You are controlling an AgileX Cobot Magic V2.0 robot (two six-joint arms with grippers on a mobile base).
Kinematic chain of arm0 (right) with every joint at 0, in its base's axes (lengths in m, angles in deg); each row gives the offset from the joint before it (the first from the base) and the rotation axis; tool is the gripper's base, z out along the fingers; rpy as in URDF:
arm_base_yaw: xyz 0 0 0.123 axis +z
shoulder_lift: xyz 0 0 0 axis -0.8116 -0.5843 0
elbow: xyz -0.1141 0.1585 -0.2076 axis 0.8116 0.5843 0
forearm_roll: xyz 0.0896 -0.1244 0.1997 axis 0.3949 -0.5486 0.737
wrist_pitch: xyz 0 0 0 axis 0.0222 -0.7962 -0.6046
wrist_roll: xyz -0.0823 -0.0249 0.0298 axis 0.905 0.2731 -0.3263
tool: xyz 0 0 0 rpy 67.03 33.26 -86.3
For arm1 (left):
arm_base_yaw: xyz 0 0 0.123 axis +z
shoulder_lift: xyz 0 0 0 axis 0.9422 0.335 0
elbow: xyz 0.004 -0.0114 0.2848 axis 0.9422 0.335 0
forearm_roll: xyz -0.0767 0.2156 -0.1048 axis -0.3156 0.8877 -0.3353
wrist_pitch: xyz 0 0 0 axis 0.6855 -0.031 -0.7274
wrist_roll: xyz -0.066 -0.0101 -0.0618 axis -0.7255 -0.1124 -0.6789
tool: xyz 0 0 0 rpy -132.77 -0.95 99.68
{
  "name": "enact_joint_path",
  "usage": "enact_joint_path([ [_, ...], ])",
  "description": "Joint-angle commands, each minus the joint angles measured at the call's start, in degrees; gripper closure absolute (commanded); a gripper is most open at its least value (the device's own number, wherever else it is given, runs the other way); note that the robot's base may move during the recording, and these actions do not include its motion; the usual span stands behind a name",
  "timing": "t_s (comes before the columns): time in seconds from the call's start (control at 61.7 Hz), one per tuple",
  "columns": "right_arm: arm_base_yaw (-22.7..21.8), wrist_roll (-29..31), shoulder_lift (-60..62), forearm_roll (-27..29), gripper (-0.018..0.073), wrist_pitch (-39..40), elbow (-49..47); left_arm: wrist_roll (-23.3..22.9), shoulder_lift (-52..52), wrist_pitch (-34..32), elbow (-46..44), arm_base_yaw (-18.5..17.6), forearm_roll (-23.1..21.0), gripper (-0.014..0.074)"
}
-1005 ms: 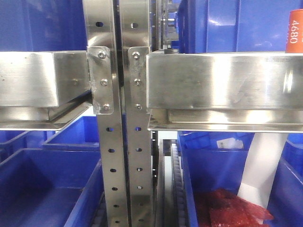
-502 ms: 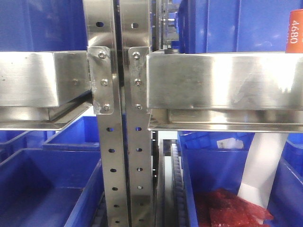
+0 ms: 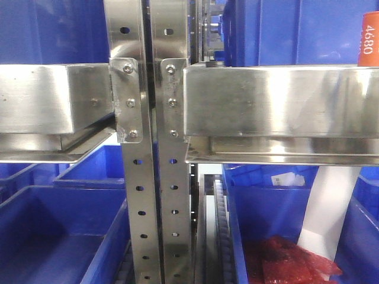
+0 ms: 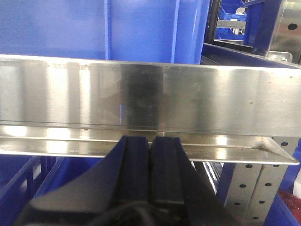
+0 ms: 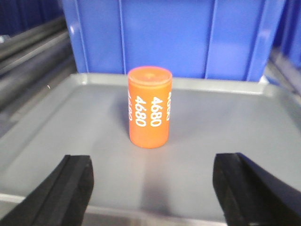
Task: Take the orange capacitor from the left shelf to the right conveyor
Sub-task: 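Close the right gripper around the orange cylinder and lift it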
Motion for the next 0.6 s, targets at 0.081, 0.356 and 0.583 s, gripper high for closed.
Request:
enact_joint_path([
  [0.081, 0.0, 0.4, -6.8, 0.0, -0.0066, 16.0, -2.3, -0.1, -0.7, -5.1, -0.1, 0.1, -0.2, 0.0723],
  [0.356, 0.0, -0.1, -18.3, 0.0, -0.0066, 31.1, -2.3, -0.1, -0.7, -5.1, -0.1, 0.1, -0.2, 0.0723],
  [0.583, 0.1, -0.2, -26.7, 0.0, -0.0066, 37.7, -4.2, -0.1, -0.7, -5.1, -0.1, 0.1, -0.2, 0.0723],
])
